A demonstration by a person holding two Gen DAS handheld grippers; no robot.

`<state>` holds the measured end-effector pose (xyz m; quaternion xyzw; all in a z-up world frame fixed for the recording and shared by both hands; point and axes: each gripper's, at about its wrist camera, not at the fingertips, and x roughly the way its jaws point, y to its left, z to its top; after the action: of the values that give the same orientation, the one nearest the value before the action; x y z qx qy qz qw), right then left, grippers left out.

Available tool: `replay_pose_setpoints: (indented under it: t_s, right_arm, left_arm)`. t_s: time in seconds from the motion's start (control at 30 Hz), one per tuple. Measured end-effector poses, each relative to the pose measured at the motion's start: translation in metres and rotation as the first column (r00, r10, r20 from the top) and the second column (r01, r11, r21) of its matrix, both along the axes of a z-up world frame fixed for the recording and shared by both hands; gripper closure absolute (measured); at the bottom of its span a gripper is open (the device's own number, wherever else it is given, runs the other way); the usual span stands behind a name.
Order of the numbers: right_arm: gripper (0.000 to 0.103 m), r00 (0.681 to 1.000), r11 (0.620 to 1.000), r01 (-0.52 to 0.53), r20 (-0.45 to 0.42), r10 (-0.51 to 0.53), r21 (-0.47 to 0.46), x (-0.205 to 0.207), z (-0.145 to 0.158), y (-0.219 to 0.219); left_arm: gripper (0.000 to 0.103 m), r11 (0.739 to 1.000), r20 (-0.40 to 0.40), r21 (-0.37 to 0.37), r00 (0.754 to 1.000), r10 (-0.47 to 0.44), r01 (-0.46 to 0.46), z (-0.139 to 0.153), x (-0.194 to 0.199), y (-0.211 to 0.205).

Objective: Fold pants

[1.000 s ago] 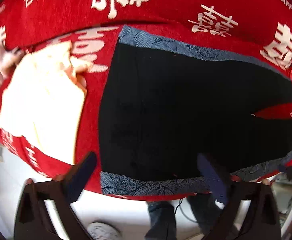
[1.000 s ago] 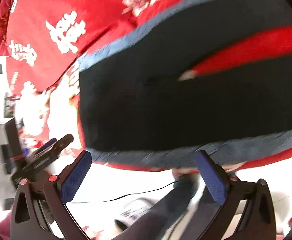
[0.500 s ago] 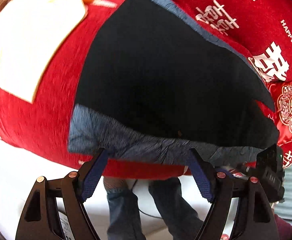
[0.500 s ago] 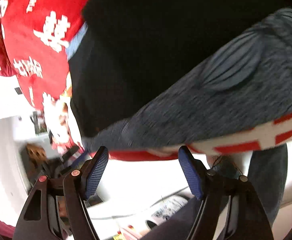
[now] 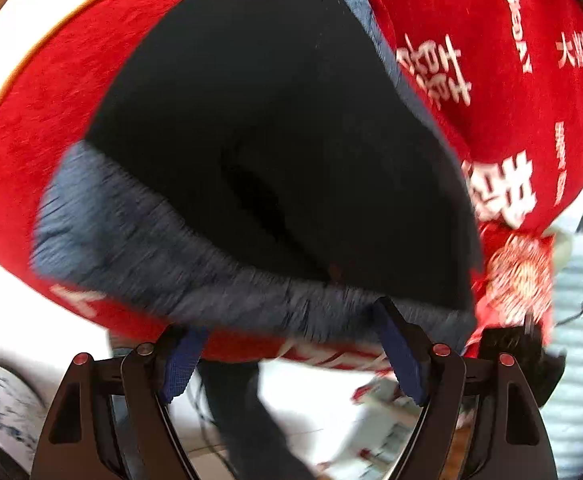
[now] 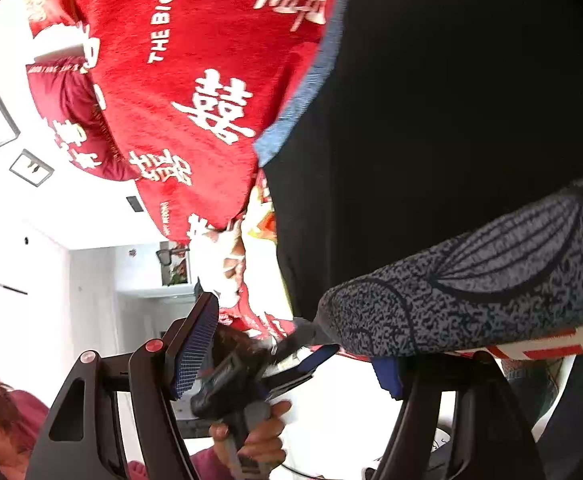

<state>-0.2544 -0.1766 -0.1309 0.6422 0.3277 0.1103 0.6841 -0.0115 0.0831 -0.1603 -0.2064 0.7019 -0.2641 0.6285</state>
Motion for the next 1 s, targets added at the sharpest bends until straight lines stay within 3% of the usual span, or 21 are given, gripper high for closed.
replay_pose_setpoints:
  t_s: [0.1, 0.13, 0.2, 0.27, 0.33, 0.4, 0.43, 0.47, 0.53, 0.6, 0.73, 0.83, 1.0]
  right_arm:
    - [0.029, 1.0, 1.0, -0.005, 0.011, 0.005, 0.018, 0.0, 0.008, -0.003]
    - [0.029, 1.0, 1.0, -0.007, 0.009, 0.007, 0.02, 0.002, 0.005, -0.004]
    - [0.029, 1.0, 1.0, -0.013, -0.011, 0.013, 0.013, 0.003, 0.002, -0.001]
    - [0.029, 0.999, 1.0, -0.008, -0.039, 0.008, -0.001, -0.004, -0.001, -0.006]
    - [0.029, 0.997, 1.0, 0.007, -0.077, -0.008, -0.008, -0.013, -0.009, -0.009]
    - [0.038, 0.991, 0.999, 0.04, -0.126, -0.04, 0.003, -0.018, -0.023, -0.014]
    - [0.052, 0.986, 0.997, 0.069, -0.153, -0.064, 0.029, -0.024, -0.033, -0.017]
    - [0.072, 0.978, 0.993, 0.103, -0.188, -0.09, 0.06, -0.03, -0.045, -0.019]
    - [0.087, 0.956, 0.979, 0.171, -0.258, -0.139, 0.108, -0.043, -0.063, -0.021]
    - [0.088, 0.949, 0.975, 0.195, -0.274, -0.159, 0.11, -0.048, -0.064, -0.023]
    - [0.089, 0.972, 0.994, 0.1, -0.217, -0.092, 0.03, -0.023, -0.019, -0.034]
    - [0.089, 0.986, 0.999, 0.03, -0.164, -0.034, -0.031, 0.009, 0.018, -0.061]
    - [0.089, 0.986, 0.989, -0.097, -0.143, 0.08, -0.111, 0.084, 0.054, -0.113]
  left_arm:
    - [0.024, 0.999, 0.001, -0.02, 0.999, 0.04, -0.04, 0.001, 0.01, -0.01]
    - [0.029, 0.999, 0.024, -0.01, 0.999, 0.047, -0.047, 0.003, 0.012, -0.011]
    - [0.05, 0.999, 0.063, 0.019, 0.997, 0.034, -0.035, 0.009, 0.015, -0.012]
    - [0.062, 1.0, 0.09, 0.023, 0.996, 0.012, -0.014, 0.01, 0.02, -0.005]
    - [0.063, 0.999, 0.108, 0.029, 0.994, -0.028, 0.025, 0.013, 0.023, -0.005]
    - [0.063, 0.996, 0.134, 0.053, 0.988, -0.074, 0.068, 0.017, 0.023, -0.005]
    - [0.063, 0.994, 0.147, 0.068, 0.984, -0.1, 0.091, 0.019, 0.025, -0.005]
    - [0.063, 0.99, 0.155, 0.084, 0.98, -0.123, 0.111, 0.019, 0.025, -0.006]
    - [0.067, 0.984, 0.157, 0.111, 0.975, -0.157, 0.141, 0.02, 0.025, -0.009]
    - [0.067, 0.979, 0.162, 0.133, 0.971, -0.175, 0.155, 0.027, 0.026, -0.011]
    - [0.067, 0.977, 0.2, 0.144, 0.962, -0.185, 0.158, 0.058, 0.035, -0.021]
    - [0.067, 0.973, 0.262, 0.149, 0.942, -0.21, 0.176, 0.089, 0.052, -0.046]
    - [0.067, 0.977, 0.389, 0.151, 0.9, -0.197, 0.149, 0.124, 0.115, -0.097]
